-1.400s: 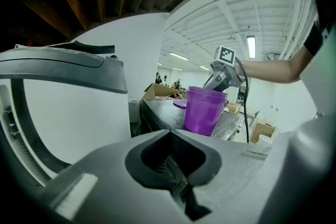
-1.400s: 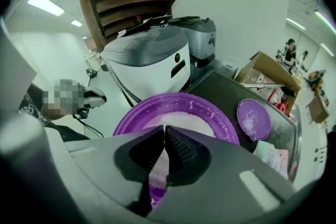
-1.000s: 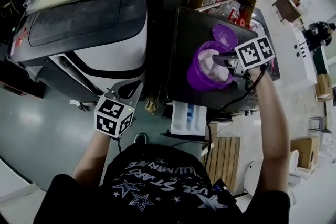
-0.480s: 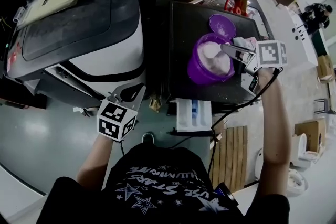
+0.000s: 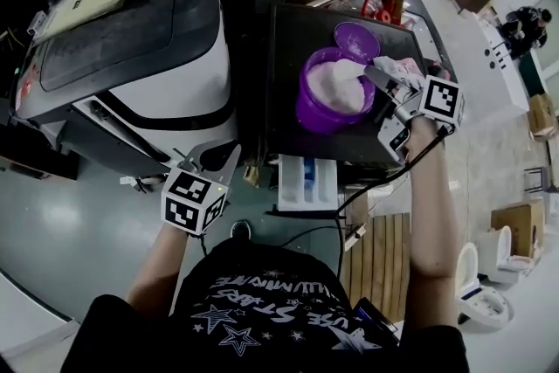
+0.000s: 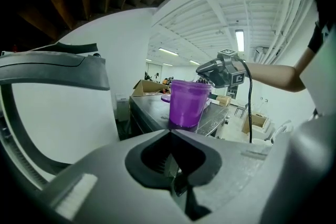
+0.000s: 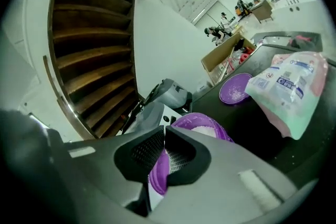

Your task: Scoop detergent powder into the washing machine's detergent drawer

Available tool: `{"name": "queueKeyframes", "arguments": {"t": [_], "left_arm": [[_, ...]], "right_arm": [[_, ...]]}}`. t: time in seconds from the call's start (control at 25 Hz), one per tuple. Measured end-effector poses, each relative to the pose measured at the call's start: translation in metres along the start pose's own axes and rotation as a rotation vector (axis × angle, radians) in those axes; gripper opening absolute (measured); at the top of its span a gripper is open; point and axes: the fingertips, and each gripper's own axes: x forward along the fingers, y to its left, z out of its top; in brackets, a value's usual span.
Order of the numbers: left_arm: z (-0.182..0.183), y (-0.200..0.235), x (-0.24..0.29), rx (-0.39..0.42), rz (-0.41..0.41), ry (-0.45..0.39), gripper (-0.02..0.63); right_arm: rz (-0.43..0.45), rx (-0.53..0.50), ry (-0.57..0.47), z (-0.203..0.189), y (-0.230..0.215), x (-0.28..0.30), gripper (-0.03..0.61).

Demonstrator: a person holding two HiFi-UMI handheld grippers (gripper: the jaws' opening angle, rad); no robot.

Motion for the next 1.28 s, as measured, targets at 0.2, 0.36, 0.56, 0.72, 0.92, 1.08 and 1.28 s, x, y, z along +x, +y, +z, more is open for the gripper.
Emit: {"name": "queueKeyframes", "arguments": {"t": [0.2,0.36,0.56,0.72,0.92,1.08,1.28], "left_arm": [[-0.005,-0.025,-0.006,-0.009,0.03,0.002,0.002],[-0.012,-0.047,-0.011,-0.011,0.055,0.01,0.002],[-0.017,-0.072,-0.026,-0.019,0.087,0.009,0.002],[-0.026,-0.089,-0.039,-0.023,0.121,0.009,0.002],[-0.042,-0.11,-0.052,-0.049,0.16,0.013,0.002],[-0.057,-0.129,-0.059,-0.07,0.177,0.021,0.002],[-0.079,-0.145,-0.068,-0.103,0.198,0.042,0.002]], "right_arm": [[0.076,0.093,-0.085,-0.01,0.005,-0.016,0.035],[0.144,0.173,-0.128,-0.021,0.011,-0.028,0.035],[0.235,0.22,-0.142,-0.036,0.029,-0.048,0.035],[0.279,0.224,-0.111,-0.062,0.037,-0.065,0.035],[0.304,0.223,-0.044,-0.106,0.038,-0.084,0.036],[0.305,0.258,0.012,-0.145,0.03,-0.094,0.036],[0.276,0.28,0.087,-0.188,0.011,-0.096,0.037]]}}
